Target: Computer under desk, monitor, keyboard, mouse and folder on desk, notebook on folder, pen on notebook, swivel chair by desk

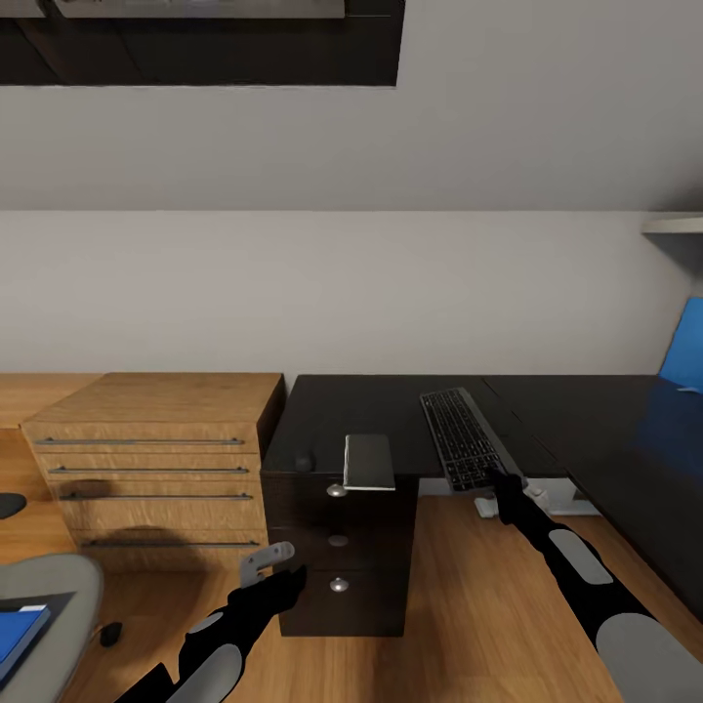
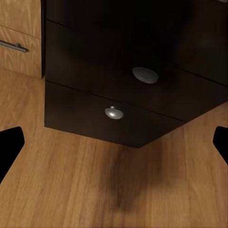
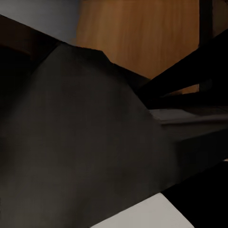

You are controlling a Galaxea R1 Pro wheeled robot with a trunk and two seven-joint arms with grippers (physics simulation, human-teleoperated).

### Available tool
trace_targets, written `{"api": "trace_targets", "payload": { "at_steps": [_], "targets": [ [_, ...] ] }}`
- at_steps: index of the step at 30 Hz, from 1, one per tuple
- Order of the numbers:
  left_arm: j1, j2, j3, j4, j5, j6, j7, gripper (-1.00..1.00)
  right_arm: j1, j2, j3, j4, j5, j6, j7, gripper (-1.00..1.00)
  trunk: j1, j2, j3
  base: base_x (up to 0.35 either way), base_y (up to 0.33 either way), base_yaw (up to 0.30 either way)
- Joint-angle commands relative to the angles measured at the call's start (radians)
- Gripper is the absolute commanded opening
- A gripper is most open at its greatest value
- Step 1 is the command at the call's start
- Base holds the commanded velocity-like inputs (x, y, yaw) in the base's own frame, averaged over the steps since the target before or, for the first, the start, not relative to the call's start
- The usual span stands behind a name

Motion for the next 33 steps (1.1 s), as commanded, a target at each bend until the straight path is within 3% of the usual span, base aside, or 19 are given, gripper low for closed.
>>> {"api": "trace_targets", "payload": {
  "at_steps": [1, 16, 19, 20, 22, 29, 33],
  "targets": [
    [-0.001, 0.001, -0.002, -0.001, 0.003, 0.003, 0.006, 1.00, 0.000, 0.000, -0.001, 0.000, -0.006, 0.006, 0.002, -1.00, -0.004, 0.007, 0.002, 0.000, 0.000, 0.000],
    [-0.001, -0.001, -0.004, -0.001, 0.004, 0.003, 0.023, 1.00, 0.003, -0.003, 0.000, -0.092, -0.006, 0.006, 0.005, -1.00, -0.062, 0.112, 0.049, 0.000, 0.000, 0.000],
    [-0.001, -0.001, -0.003, 0.005, 0.005, 0.003, 0.024, 1.00, 0.043, -0.003, -0.001, -0.176, -0.004, 0.006, -0.002, -1.00, -0.073, 0.133, 0.058, -0.005, 0.000, 0.000],
    [-0.001, -0.001, -0.003, 0.012, 0.008, 0.003, 0.024, 1.00, 0.080, -0.006, -0.001, -0.254, -0.005, 0.006, -0.031, -1.00, -0.077, 0.140, 0.062, -0.095, 0.000, 0.000],
    [-0.001, -0.001, -0.004, 0.014, 0.015, 0.003, 0.025, 1.00, 0.103, -0.008, -0.001, -0.307, -0.006, 0.008, -0.062, -1.00, -0.085, 0.154, 0.068, -0.186, 0.000, 0.000],
    [-0.001, -0.002, -0.005, 0.015, 0.020, 0.003, 0.025, 1.00, 0.138, -0.009, -0.001, -0.383, -0.010, 0.018, -0.086, -1.00, -0.111, 0.203, 0.090, -0.305, 0.000, 0.000],
    [-0.001, -0.001, -0.005, 0.015, 0.020, 0.003, 0.025, 1.00, 0.162, -0.012, -0.005, -0.421, -0.010, 0.068, -0.085, -1.00, -0.127, 0.231, 0.102, -0.340, 0.000, 0.000]
  ]
}}
